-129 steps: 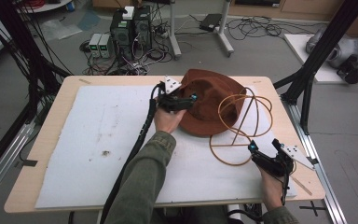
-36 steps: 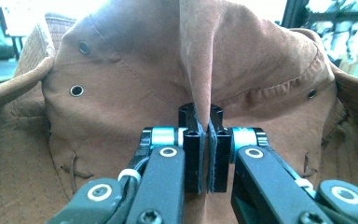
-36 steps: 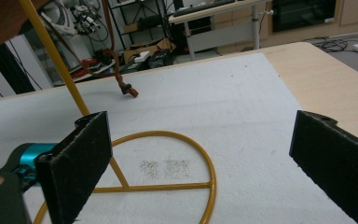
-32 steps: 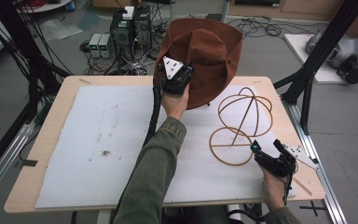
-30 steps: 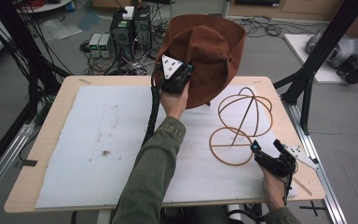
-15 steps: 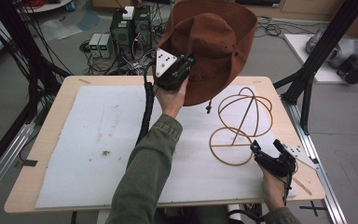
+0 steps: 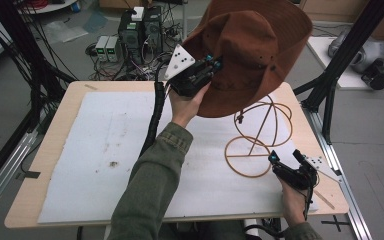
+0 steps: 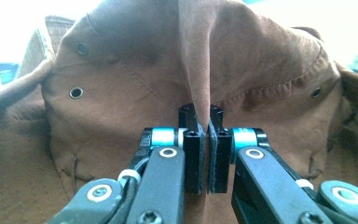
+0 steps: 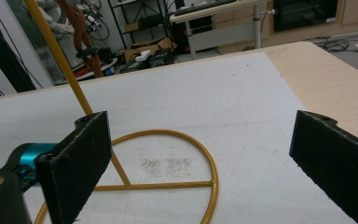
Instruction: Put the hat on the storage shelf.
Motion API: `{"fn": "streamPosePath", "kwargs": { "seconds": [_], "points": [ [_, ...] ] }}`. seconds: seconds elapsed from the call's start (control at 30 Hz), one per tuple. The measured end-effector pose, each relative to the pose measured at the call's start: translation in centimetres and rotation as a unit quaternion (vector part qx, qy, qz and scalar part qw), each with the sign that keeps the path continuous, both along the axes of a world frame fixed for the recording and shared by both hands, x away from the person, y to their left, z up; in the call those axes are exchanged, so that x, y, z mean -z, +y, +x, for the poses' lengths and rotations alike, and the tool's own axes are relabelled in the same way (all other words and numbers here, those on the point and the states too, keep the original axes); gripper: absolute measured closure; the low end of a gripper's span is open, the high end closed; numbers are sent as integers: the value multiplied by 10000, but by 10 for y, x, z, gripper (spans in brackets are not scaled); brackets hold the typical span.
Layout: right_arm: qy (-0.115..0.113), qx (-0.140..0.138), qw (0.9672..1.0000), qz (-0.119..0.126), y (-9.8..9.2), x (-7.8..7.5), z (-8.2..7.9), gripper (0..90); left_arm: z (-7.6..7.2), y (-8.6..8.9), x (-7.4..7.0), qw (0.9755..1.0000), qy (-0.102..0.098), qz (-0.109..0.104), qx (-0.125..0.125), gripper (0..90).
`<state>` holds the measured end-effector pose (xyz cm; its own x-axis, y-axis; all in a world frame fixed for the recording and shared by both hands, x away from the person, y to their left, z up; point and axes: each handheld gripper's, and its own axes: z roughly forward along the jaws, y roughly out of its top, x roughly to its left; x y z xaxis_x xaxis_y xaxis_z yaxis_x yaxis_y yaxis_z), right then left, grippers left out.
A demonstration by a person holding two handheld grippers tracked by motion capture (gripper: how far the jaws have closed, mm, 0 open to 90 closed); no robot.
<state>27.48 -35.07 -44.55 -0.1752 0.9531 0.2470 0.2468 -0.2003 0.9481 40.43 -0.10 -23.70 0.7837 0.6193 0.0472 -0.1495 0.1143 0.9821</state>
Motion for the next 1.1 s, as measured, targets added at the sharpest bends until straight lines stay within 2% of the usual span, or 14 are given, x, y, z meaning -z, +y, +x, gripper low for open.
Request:
{"fn": "streamPosePath", "kwargs": {
  "seconds": [0.07, 0.1, 0.23, 0.27, 0.33, 0.4, 0.43, 0.47, 0.5, 0.53, 0.63, 0.77, 0.93, 1.1],
  "points": [
    [8, 0, 10000, 7, 1, 0, 0, 49, -3, -5, -2, 9996, -55, 52, 258, 869],
    [7, -7, 10000, 8, 1, 0, 0, 49, -3, -5, -2, 9996, -55, 52, 258, 869],
    [3, -2, 10000, 5, 0, 0, 0, 49, -4, -7, -4, 9978, -68, 48, 656, 869],
    [5, 3, 10000, 27, 0, 0, 0, 49, -3, -7, -4, 9959, -26, 65, 905, 869],
    [4, 1, 10000, 26, -1, 0, 0, 49, -3, -8, -4, 9950, -23, 95, 996, 869],
    [19, 3, 10000, 34, -1, 0, 0, 49, -3, -9, -4, 9930, -6, 173, 1170, 869],
    [20, 0, 10000, 41, -1, 0, 0, 49, -2, -11, -3, 9902, -5, 247, 1376, 869],
    [17, -4, 10000, 30, -1, 0, 0, 49, -2, -11, -3, 9902, -5, 247, 1376, 869],
    [8, -7, 10000, 29, 0, 0, 0, 49, -1, -13, -1, 9868, -5, 287, 1594, 869],
    [8, -7, 10000, 29, 0, 0, 0, 49, -1, -13, -1, 9868, -5, 287, 1594, 869],
    [6, -12, 10000, 49, 0, 0, 0, 49, 1, -16, 0, 9825, 12, 320, 1838, 868],
    [18, -5, 10000, 55, -1, 1, 0, 49, 2, -23, 1, 9804, 68, 412, 1924, 867],
    [-6, 53, 10000, 32, -1, 1, -1, 49, 0, -34, 5, 9757, 105, 715, 2067, 867],
    [-115, 288, 9995, -73, -2, 1, -3, 48, -3, -43, 12, 9715, 177, 997, 2143, 866]
  ]
}}
